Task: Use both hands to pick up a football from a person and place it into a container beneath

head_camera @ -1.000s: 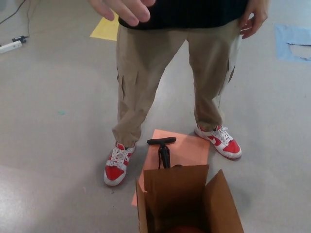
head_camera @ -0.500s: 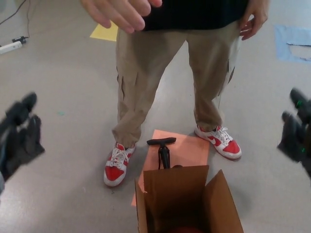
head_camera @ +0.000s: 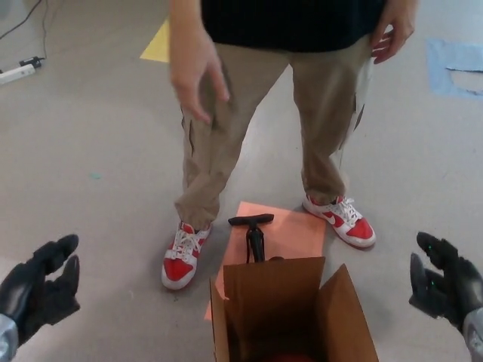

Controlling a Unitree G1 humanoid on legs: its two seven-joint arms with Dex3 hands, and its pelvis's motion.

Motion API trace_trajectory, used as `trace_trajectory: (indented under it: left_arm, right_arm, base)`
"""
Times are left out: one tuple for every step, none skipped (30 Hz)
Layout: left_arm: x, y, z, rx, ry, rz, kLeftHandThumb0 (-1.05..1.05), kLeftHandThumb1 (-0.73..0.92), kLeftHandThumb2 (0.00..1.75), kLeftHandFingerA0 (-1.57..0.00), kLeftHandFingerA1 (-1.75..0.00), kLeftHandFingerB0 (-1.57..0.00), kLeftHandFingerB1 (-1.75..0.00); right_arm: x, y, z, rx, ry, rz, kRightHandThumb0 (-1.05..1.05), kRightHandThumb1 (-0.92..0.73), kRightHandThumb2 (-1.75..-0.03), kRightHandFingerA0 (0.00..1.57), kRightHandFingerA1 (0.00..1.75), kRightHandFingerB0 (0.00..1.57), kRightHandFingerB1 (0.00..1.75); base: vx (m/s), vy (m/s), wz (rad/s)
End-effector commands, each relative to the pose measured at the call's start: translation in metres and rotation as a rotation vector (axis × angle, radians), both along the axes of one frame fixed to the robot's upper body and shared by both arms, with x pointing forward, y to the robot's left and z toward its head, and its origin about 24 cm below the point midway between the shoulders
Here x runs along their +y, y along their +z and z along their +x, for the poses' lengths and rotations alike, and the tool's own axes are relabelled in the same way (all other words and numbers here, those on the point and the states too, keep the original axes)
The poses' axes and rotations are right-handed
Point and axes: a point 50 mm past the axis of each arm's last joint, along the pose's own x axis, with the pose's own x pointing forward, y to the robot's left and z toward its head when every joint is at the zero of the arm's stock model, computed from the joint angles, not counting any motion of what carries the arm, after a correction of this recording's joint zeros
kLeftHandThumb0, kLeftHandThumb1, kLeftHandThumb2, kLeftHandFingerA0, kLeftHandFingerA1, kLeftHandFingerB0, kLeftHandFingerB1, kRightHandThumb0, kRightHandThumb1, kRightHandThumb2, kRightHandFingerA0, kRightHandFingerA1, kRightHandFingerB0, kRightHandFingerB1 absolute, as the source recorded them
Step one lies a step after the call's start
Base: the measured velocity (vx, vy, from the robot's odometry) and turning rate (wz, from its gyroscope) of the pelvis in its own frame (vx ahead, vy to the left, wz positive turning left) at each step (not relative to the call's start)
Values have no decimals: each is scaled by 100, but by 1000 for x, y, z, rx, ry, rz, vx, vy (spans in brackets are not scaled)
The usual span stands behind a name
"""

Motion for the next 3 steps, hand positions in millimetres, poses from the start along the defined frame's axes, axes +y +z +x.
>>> trace_trajectory:
  left_arm:
    - [11, 15, 6, -85, -64, 119, -87, 82, 111, -8, -23, -7, -16]
    - [12, 16, 7, -86, -65, 122, -87, 82, 111, -8, -23, -7, -16]
    - [12, 16, 7, -86, -65, 122, -87, 82, 111, -8, -23, -7, -16]
  right_arm:
    - [-11, 8, 5, -39, 31, -138, -82, -82, -111, 6, 23, 6, 19]
    - [-11, 8, 5, -39, 31, -135, -82, -82, -111, 6, 23, 6, 19]
    - [-11, 8, 5, -39, 31, -135, -82, -82, -111, 6, 23, 6, 19]
  base:
    - [0, 0, 0]
    - [0, 0, 0]
    - [0, 0, 0]
